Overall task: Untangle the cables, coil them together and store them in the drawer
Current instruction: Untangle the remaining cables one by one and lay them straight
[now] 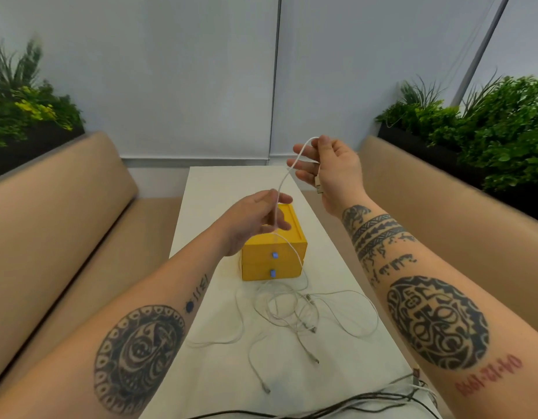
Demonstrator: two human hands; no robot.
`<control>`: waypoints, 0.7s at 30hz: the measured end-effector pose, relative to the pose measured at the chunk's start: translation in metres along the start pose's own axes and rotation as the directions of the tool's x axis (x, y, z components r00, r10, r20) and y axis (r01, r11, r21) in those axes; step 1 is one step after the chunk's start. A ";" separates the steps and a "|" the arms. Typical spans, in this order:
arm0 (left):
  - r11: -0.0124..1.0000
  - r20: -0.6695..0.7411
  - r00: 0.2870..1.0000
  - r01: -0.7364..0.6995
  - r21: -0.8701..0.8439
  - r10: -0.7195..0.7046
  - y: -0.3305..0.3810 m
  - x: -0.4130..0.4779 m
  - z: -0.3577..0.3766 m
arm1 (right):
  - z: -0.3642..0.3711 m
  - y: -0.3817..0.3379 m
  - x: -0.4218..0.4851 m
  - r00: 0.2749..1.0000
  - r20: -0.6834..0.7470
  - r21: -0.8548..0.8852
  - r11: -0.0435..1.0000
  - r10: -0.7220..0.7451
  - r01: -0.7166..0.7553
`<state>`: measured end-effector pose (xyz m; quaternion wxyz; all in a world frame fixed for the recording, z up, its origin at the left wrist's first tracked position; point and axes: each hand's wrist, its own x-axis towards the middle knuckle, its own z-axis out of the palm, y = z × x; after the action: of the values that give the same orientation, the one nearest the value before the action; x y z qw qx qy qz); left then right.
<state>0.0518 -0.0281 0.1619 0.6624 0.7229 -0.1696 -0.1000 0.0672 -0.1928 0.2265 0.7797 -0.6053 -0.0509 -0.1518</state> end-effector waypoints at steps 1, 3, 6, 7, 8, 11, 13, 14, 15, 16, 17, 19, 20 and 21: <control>0.999 -0.007 1.000 -0.024 -0.021 0.024 -0.001 -0.001 -0.002 | -0.001 -0.002 0.001 1.000 -0.006 0.009 1.000 -0.002 0.002; 0.996 -0.037 0.998 -0.052 -0.069 0.049 -0.002 -0.004 -0.009 | -0.006 -0.007 0.003 0.999 -0.036 -0.029 1.000 -0.011 0.010; 0.990 -0.125 0.989 -0.062 0.128 0.078 0.000 -0.006 -0.022 | -0.023 -0.007 0.011 0.992 -0.109 -0.175 0.983 -0.069 0.049; 0.967 -0.152 0.984 -0.057 0.249 0.097 0.002 -0.007 -0.027 | -0.030 -0.005 0.014 0.985 -0.143 -0.223 0.973 -0.100 0.066; 0.928 -0.170 0.978 -0.050 0.368 0.120 0.001 -0.008 -0.033 | -0.035 -0.003 0.015 0.977 -0.173 -0.271 0.960 -0.127 0.077; 0.834 -0.231 0.960 -0.008 0.551 0.161 -0.001 -0.012 -0.052 | -0.049 0.004 0.008 0.957 -0.236 -0.420 0.906 -0.171 0.058; 0.810 -0.275 0.950 0.042 0.584 0.150 -0.006 -0.014 -0.065 | -0.065 0.009 0.003 0.919 -0.358 -0.424 0.906 -0.165 -0.003; 0.799 -0.298 0.945 0.074 0.596 0.134 -0.011 -0.017 -0.071 | -0.076 0.012 0.002 0.895 -0.423 -0.401 0.915 -0.143 -0.043; 0.788 -0.323 0.939 0.111 0.606 0.116 -0.017 -0.022 -0.077 | -0.088 0.015 0.001 0.874 -0.472 -0.372 0.925 -0.117 -0.077; 0.780 -0.350 0.931 0.144 0.610 0.102 -0.024 -0.028 -0.083 | -0.100 0.018 -0.002 0.858 -0.505 -0.352 0.930 -0.092 -0.107; 0.775 -0.374 0.922 0.165 0.611 0.098 -0.031 -0.033 -0.088 | -0.112 0.022 -0.005 0.848 -0.524 -0.359 0.923 -0.076 -0.139; 0.769 -0.401 0.911 0.187 0.611 0.096 -0.043 -0.042 -0.094 | -0.132 0.032 -0.013 0.851 -0.521 -0.447 0.870 -0.065 -0.207; 0.772 -0.404 0.910 0.190 0.606 0.093 -0.046 -0.044 -0.092 | -0.139 0.037 -0.019 0.863 -0.502 -0.507 0.828 -0.057 -0.240; 0.775 -0.404 0.910 0.189 0.604 0.093 -0.047 -0.046 -0.089 | -0.146 0.044 -0.024 0.875 -0.482 -0.560 0.783 -0.041 -0.271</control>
<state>0.0476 0.0743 0.1203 0.3992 0.9109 -0.0309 0.0998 0.0424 -0.3188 0.1416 0.5377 -0.7712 0.2293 -0.2521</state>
